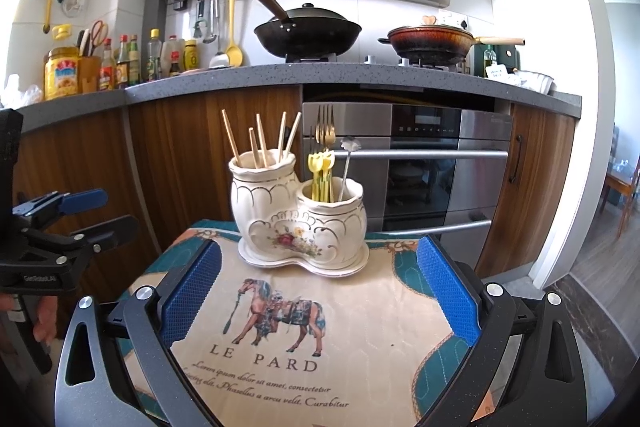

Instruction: Organize utensils

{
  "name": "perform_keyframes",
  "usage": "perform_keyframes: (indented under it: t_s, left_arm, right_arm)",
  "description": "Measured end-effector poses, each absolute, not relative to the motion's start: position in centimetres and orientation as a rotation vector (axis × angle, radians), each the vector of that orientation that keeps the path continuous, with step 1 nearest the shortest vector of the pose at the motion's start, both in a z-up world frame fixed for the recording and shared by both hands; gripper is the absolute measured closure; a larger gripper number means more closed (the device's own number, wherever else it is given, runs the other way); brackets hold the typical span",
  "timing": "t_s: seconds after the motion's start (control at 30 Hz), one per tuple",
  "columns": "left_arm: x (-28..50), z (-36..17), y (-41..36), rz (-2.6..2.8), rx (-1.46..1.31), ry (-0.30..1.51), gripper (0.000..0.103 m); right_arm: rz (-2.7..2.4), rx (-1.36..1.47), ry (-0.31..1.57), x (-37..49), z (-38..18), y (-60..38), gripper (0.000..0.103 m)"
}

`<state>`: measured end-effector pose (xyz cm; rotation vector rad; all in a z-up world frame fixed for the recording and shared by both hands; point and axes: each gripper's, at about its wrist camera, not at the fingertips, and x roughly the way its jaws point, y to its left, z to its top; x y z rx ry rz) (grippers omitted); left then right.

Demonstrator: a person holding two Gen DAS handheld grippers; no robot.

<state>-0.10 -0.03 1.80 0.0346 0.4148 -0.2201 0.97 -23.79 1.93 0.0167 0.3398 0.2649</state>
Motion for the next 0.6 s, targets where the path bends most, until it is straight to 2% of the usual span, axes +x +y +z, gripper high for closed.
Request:
perform_keyframes:
  t_s: [0.6]
  left_arm:
    - [-0.15, 1.78, -0.17, -0.225, 0.04, 0.421, 0.006]
  right_arm:
    - [0.262, 0.016, 0.344, 0.84, 2.16, -23.96, 0.005]
